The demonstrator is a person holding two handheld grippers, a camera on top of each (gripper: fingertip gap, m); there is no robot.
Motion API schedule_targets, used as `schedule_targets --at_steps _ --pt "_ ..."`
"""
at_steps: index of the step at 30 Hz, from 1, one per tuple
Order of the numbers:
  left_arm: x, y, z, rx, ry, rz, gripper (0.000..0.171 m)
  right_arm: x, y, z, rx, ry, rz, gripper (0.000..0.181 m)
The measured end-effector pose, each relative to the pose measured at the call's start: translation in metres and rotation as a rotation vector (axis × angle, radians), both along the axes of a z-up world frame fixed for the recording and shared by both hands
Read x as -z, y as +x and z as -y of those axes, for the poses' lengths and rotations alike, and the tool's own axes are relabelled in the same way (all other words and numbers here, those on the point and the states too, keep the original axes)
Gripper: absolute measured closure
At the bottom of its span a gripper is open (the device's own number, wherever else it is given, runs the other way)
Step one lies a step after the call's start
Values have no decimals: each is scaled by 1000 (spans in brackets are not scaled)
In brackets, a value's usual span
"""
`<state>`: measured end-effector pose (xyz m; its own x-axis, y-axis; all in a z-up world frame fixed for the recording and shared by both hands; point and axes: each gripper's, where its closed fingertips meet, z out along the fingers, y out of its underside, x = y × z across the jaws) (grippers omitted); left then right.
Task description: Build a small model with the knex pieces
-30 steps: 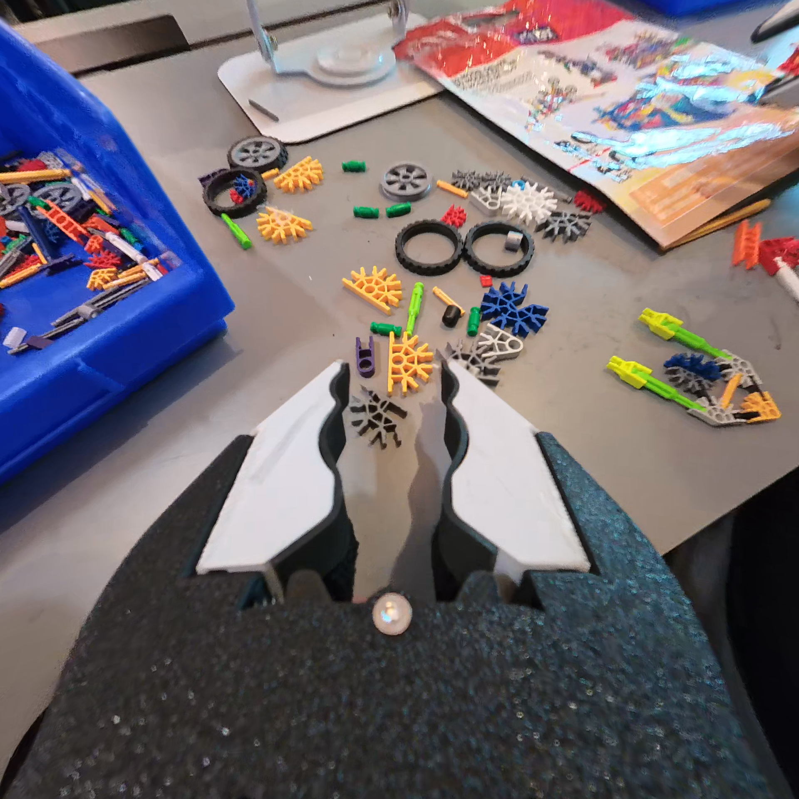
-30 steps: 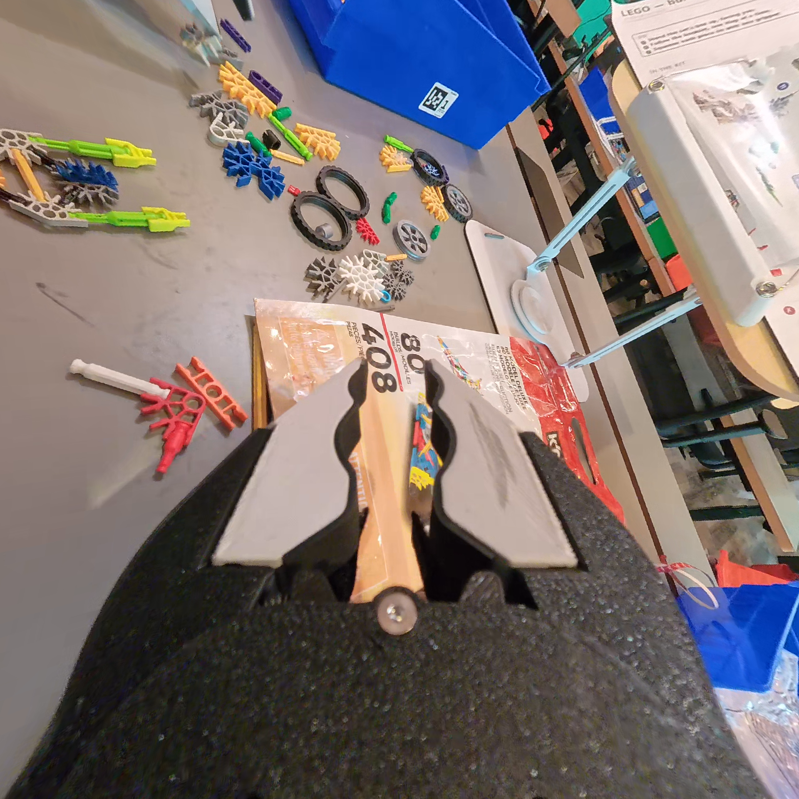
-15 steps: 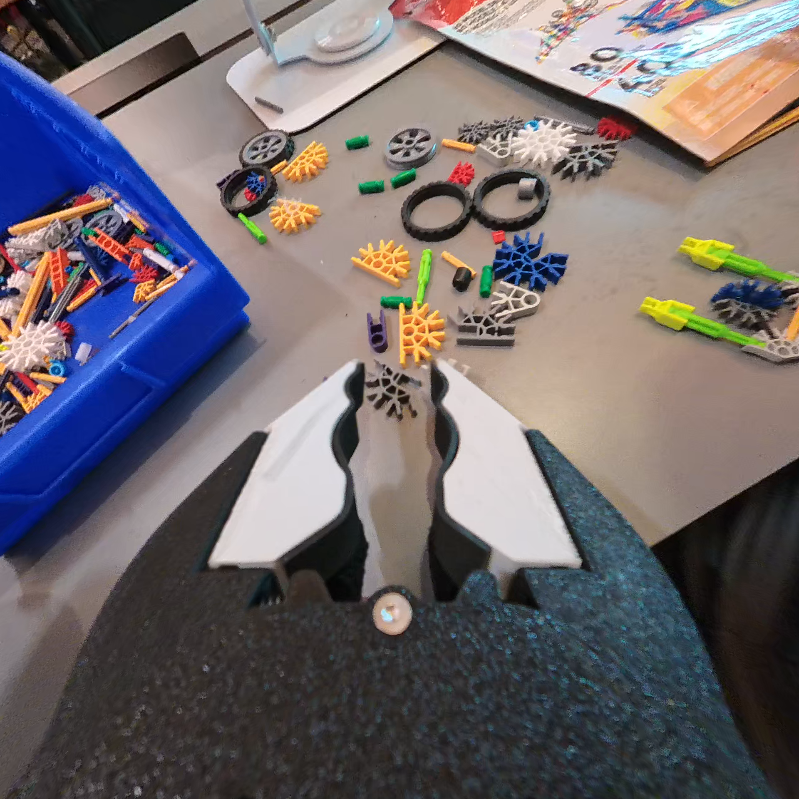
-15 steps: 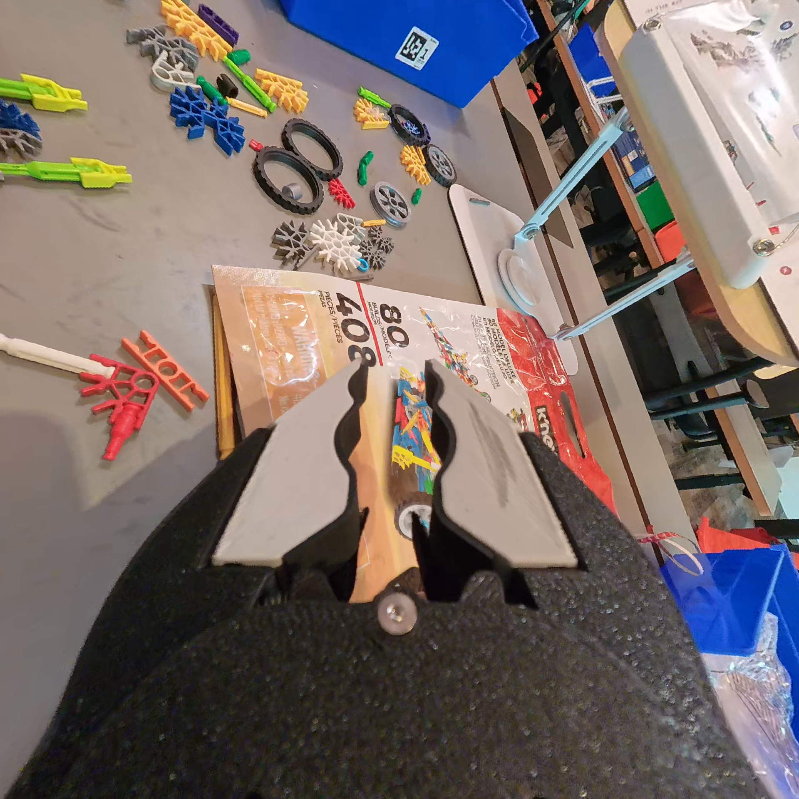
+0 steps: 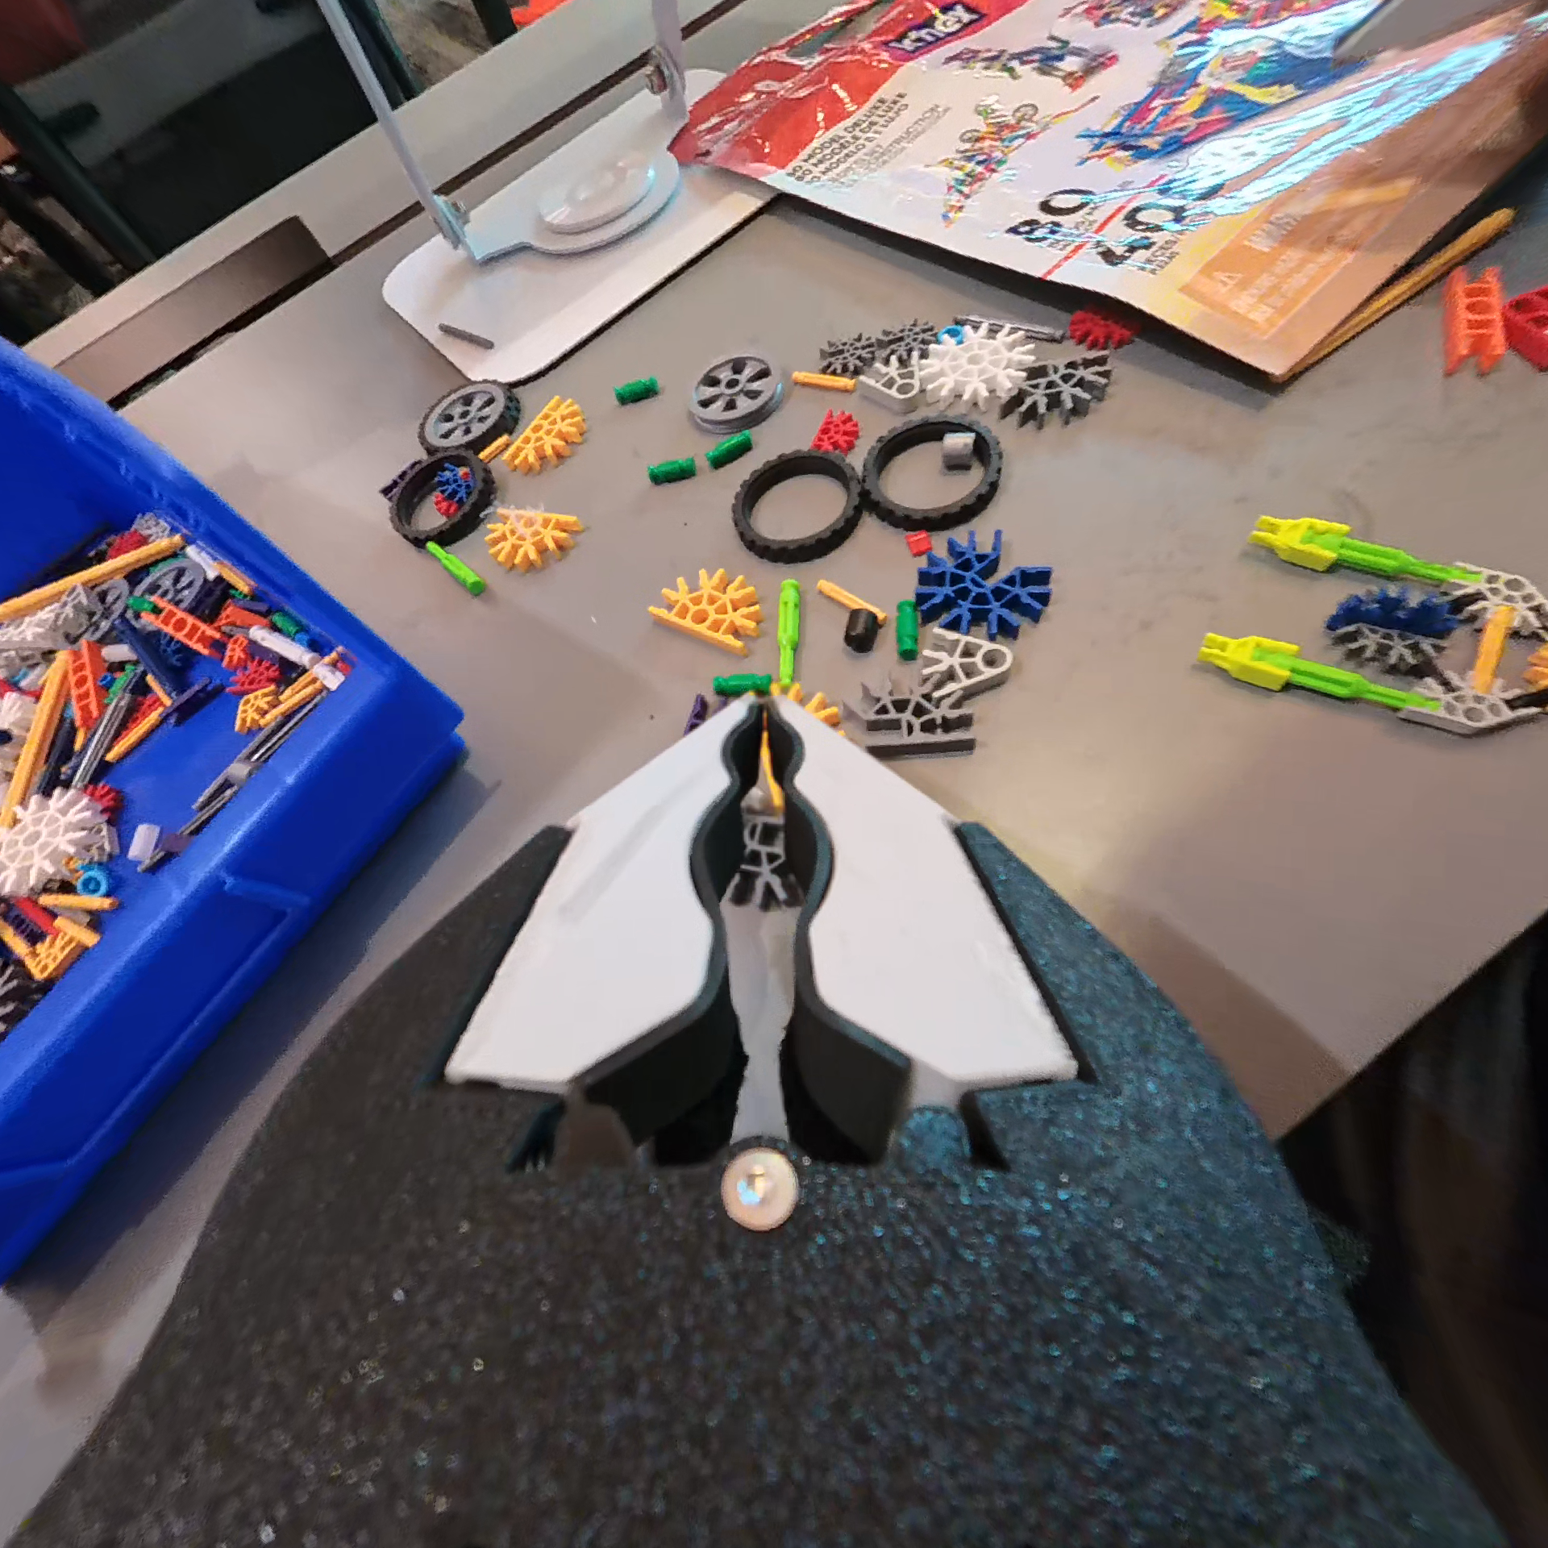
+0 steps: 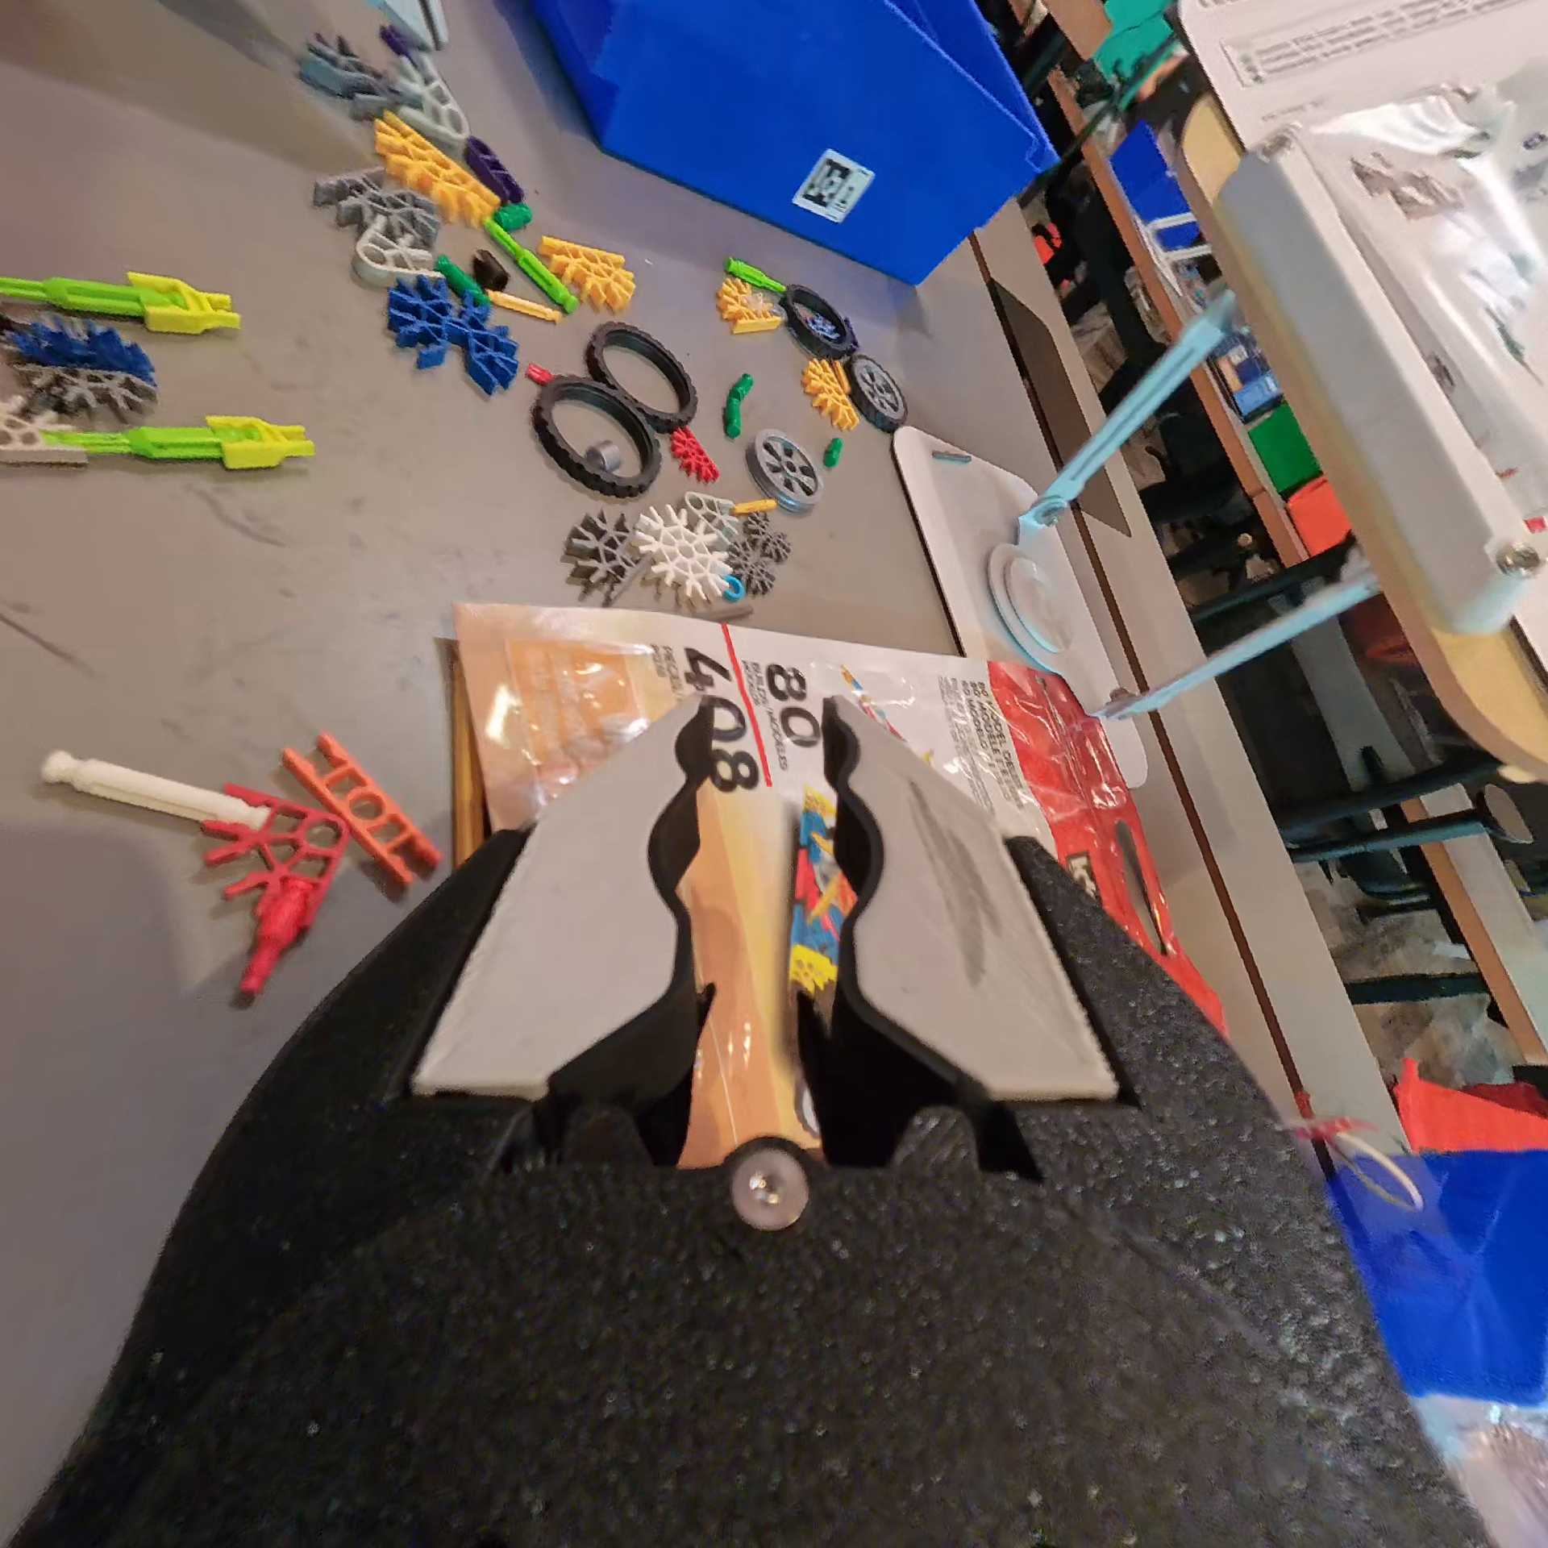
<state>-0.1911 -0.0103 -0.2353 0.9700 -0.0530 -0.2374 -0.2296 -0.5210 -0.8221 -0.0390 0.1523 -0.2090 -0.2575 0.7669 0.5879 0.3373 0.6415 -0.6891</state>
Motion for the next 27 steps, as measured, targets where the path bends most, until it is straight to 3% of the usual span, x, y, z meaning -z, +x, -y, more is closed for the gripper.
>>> schedule_targets --at_steps 6,10,18,27 --pt "-8 -13 5 -27 -5 -10 113 9 -7 22 -62 8 78 156" --pt "-11 -15 11 -9 -4 -24 116 28 3 23 -62 -74 239 153" --pt "3 -6 15 15 -8 -2 118 47 9 24 -10 -108 381 123" --pt "0 -7 20 6 29 0 119 53 -3 34 11 -139 405 131"
